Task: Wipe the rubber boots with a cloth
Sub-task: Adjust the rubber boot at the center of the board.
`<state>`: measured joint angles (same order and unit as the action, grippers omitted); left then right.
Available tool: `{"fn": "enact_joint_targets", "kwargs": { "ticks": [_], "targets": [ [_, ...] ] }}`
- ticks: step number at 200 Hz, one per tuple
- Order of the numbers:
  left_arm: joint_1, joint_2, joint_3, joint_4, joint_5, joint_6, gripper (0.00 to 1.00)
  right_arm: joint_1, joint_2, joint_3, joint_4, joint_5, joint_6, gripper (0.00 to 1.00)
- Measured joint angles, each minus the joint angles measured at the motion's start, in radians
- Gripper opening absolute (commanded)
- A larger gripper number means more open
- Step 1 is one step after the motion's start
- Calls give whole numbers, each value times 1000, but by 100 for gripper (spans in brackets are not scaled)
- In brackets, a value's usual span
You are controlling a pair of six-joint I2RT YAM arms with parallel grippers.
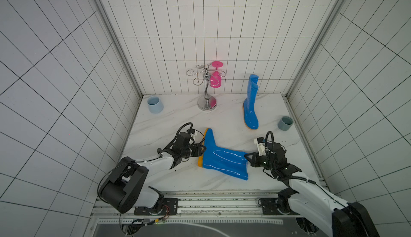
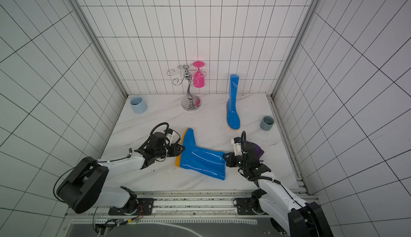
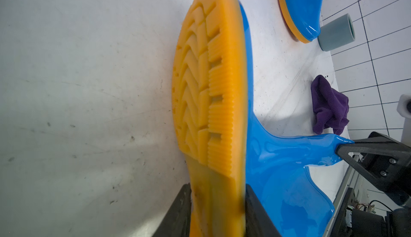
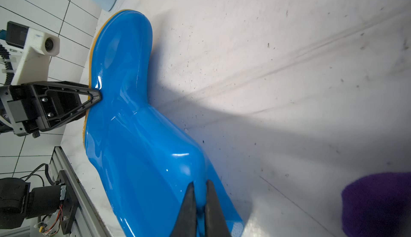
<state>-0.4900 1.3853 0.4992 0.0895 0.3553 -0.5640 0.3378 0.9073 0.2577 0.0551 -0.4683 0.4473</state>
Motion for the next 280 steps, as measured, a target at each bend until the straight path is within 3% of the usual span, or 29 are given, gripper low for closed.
{"fn": "enact_joint_targets", "kwargs": {
  "ticks": [46, 130, 191, 280],
  "targets": [
    [1, -96, 22, -166, -93, 21, 42, 23, 31, 194, -131, -13, -21, 0],
    [9, -179, 31, -335, -181, 32, 43, 65, 299, 716, -370, 32, -162, 0],
    [10, -180, 31, -358, -180, 31, 43, 113, 545, 1098, -546, 86, -305, 0],
    [10, -129, 36, -329, -153, 18, 43, 193, 669, 1313, -728, 153, -421, 0]
  ]
}}
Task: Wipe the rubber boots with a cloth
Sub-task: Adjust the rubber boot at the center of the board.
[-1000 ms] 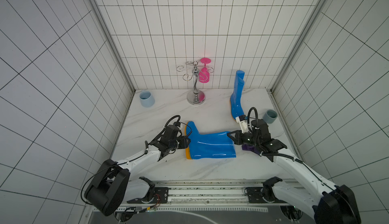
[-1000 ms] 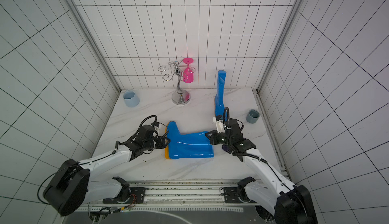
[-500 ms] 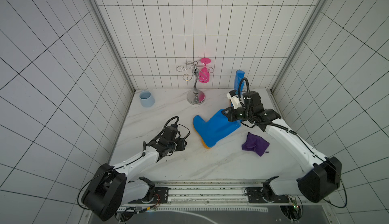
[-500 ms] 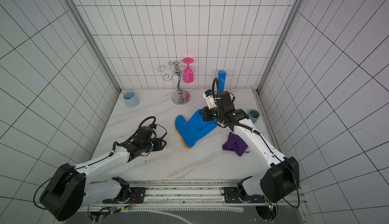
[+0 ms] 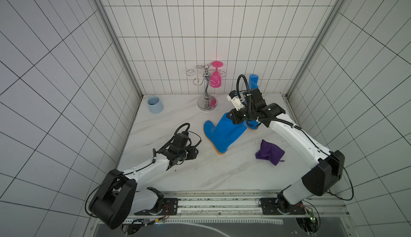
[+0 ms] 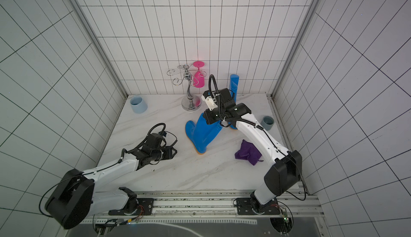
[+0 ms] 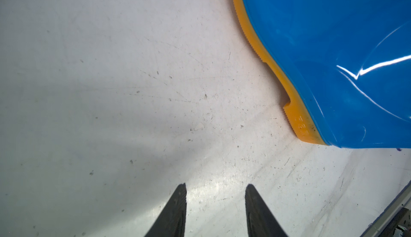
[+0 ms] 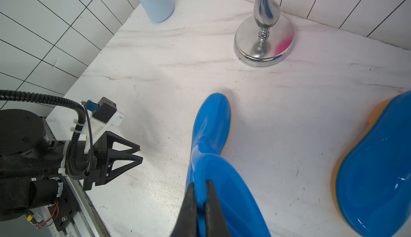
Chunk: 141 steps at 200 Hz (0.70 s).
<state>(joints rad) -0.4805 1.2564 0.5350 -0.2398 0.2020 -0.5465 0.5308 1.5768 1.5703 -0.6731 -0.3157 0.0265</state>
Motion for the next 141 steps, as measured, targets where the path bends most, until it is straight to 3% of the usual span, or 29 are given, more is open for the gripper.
{"fn": "enact_joint_targets", "kwargs": {
  "ticks": [141],
  "targets": [
    [34, 179, 197, 69, -2, -4, 43, 88, 75, 187, -194, 77, -40, 0]
  ]
}}
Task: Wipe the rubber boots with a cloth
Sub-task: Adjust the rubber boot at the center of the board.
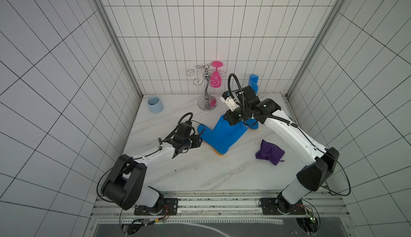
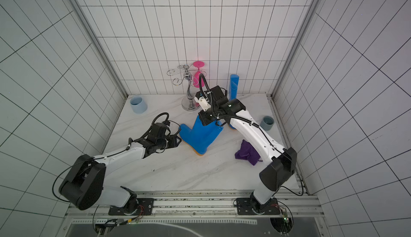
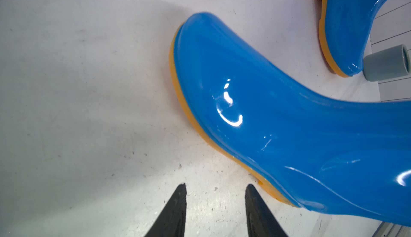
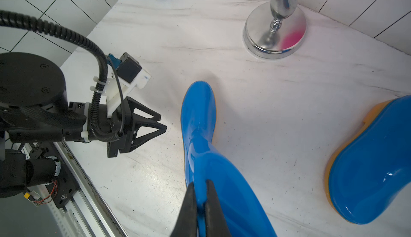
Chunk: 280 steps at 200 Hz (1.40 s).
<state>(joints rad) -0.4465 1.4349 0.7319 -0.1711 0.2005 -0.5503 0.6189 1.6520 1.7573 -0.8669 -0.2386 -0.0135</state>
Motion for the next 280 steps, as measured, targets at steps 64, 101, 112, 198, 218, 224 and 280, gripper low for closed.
{"fn": "enact_joint_targets", "kwargs": {
  "ticks": [64, 101, 112, 198, 218, 224, 280],
  "targets": [
    [107, 24, 54, 4, 6, 10, 43, 61, 49, 86, -80, 19, -35, 0],
    [129, 85, 95, 27, 26, 12, 43, 153, 38, 86, -102, 42, -35, 0],
    [129, 106, 97, 37, 34, 12, 43, 183, 29, 84, -105, 50, -29, 0],
    [129, 124, 96, 58, 51, 11, 43, 278, -68, -2, -116, 88, 13, 0],
    [128, 124, 90, 65, 60, 11, 43, 288, -83, -21, -114, 89, 15, 0],
    [127, 124, 85, 69, 63, 11, 43, 291, -84, -25, -113, 89, 16, 0],
    [-11, 109, -51, 111, 82, -11, 42, 340, -84, -36, -109, 124, 49, 1]
  ]
}}
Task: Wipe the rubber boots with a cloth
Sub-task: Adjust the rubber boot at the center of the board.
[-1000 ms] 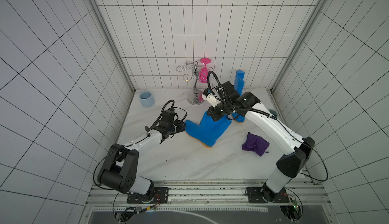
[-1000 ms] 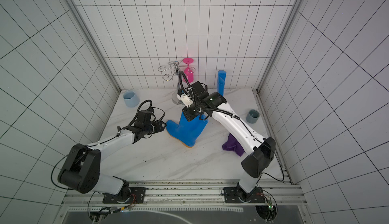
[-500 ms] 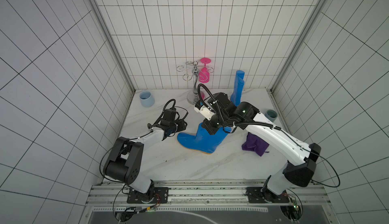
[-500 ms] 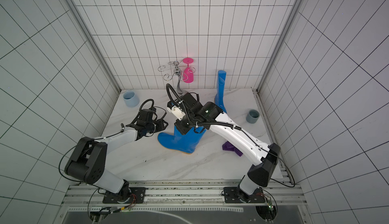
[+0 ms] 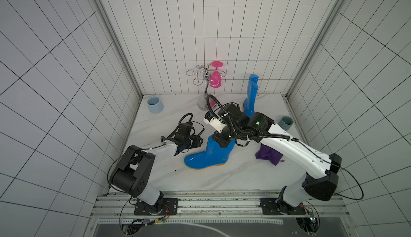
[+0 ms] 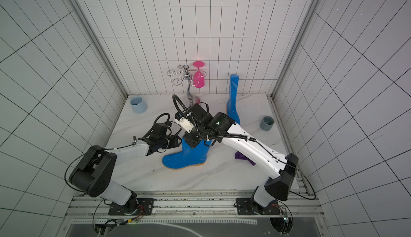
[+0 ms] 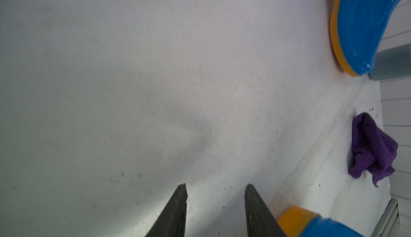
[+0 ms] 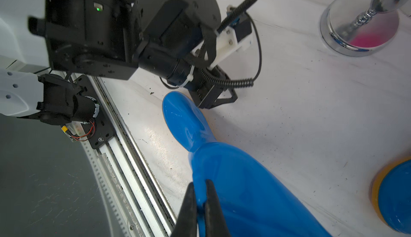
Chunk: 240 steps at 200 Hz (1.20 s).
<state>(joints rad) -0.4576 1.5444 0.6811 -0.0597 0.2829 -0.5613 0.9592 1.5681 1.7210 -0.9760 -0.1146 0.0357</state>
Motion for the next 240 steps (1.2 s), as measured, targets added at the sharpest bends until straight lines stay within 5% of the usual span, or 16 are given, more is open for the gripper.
{"fn": "enact_joint_targets", "kwargs": {
  "ticks": [80, 171, 240],
  "targets": [
    [-72, -74, -169, 124, 16, -52, 42, 74, 16, 25, -52, 198, 200, 38],
    [-148, -32, -232, 327, 66, -108, 42, 76, -139, 77, -60, 444, 745, 37],
    [-195, 85, -250, 570, 127, -156, 42, 76, -162, 51, -49, 448, 1050, 38]
  ]
}}
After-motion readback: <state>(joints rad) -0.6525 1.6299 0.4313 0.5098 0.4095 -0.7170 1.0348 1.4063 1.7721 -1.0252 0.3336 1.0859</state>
